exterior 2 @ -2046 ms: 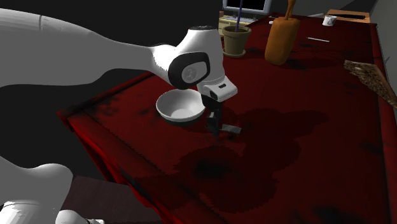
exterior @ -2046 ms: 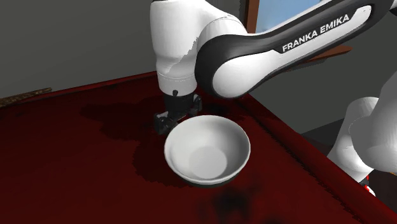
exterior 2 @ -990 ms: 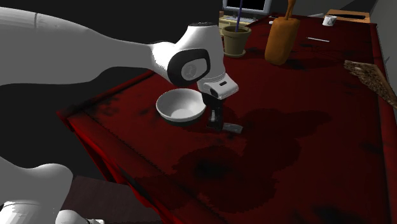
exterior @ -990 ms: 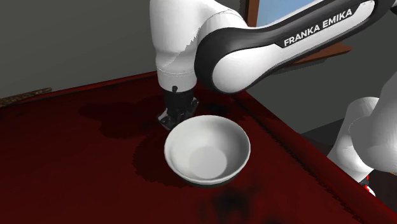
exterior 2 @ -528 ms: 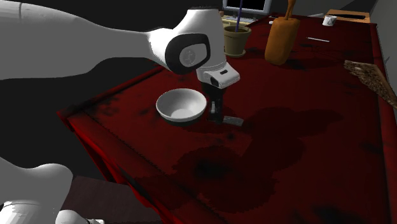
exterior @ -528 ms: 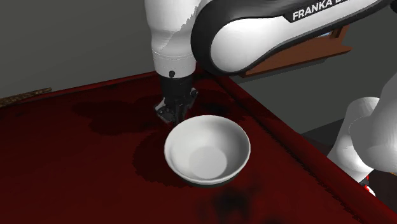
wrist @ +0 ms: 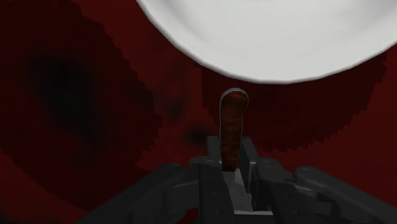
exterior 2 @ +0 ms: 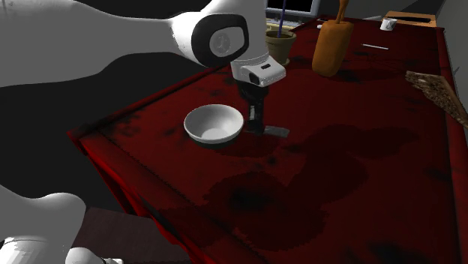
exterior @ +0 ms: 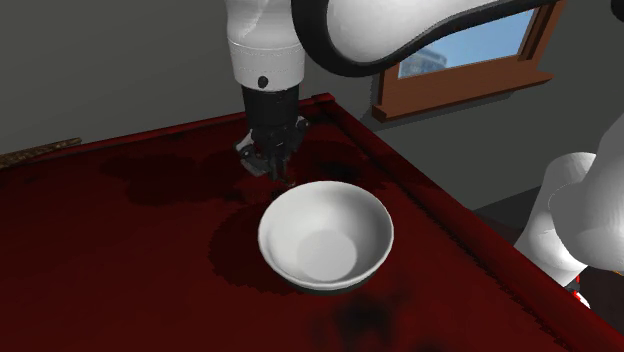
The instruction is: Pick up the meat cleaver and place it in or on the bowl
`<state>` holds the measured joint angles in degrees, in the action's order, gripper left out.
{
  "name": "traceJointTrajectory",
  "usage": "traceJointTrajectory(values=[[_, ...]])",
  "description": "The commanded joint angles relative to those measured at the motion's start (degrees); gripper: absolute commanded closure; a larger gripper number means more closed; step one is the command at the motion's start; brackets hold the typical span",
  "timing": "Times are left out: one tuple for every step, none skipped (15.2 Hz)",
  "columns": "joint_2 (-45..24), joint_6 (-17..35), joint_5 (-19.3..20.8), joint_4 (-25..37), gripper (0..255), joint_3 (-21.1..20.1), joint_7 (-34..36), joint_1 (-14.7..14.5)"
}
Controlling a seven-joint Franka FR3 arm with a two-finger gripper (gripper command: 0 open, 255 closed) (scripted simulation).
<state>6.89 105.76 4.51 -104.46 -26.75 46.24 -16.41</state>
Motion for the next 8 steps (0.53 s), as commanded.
traceJointTrajectory(values=[[-0.2,-1.7,0.0,1.8,255,0.0,-0.2,0.0],[-0.3,-2.4,0.1,2.7,255,0.0,-0.2,0.1],[-0.4,-3.2,0.1,3.6,255,0.0,-0.3,0.1],[-0.5,-4.0,0.2,4.5,255,0.0,-0.3,0.1],[-0.7,-4.8,0.2,5.4,255,0.0,-0.3,0.1],[-0.9,-5.6,0.3,6.4,255,-0.1,-0.4,0.1],[-1.1,-6.4,0.4,7.3,255,-0.1,-0.4,0.1],[-1.3,-7.2,0.4,8.3,255,-0.1,-0.4,0.0]])
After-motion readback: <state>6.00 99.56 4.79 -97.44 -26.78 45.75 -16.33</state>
